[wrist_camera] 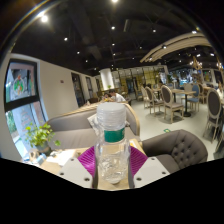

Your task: Pour water

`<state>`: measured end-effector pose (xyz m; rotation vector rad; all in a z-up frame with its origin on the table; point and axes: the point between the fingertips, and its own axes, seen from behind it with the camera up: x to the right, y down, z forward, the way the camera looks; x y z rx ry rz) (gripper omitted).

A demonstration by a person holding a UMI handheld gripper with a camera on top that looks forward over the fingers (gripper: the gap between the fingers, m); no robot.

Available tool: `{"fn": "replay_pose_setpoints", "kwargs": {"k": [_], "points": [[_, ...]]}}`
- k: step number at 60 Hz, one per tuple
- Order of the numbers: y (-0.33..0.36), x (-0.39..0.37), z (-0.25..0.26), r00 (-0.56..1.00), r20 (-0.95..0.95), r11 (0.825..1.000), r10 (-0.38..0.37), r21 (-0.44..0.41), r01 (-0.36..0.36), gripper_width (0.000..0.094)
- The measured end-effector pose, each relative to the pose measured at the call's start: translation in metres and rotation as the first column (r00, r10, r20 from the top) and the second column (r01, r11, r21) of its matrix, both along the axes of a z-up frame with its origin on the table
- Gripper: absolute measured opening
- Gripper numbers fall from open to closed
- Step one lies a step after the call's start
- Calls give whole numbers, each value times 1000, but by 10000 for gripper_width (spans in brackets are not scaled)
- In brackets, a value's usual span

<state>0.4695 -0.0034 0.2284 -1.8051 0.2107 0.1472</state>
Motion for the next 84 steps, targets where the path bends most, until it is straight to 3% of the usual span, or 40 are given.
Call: {"fn": "replay_pose_setpoints", "kwargs": {"k": [14, 32, 37, 45, 53, 62, 72, 79, 84], "points": [[3, 62, -114, 980, 197, 988, 0, -151, 30, 412], [-5, 78, -199, 983, 184, 969, 13, -243, 32, 427], [-8, 79, -197, 983, 183, 979, 3, -201, 35, 443], [-14, 78, -204, 987, 160, 969, 7, -246, 33, 514], [-31, 74, -211, 992, 124, 937, 1, -346, 43, 866], [-75, 68, -179, 992, 123, 901, -30, -427, 80, 856], [-139, 34, -122, 992, 123, 892, 9, -449, 48, 855], [-180, 14, -90, 993, 115, 877, -1, -477, 56, 855], [-200, 3, -72, 992, 124, 876, -5, -478, 64, 856]]}}
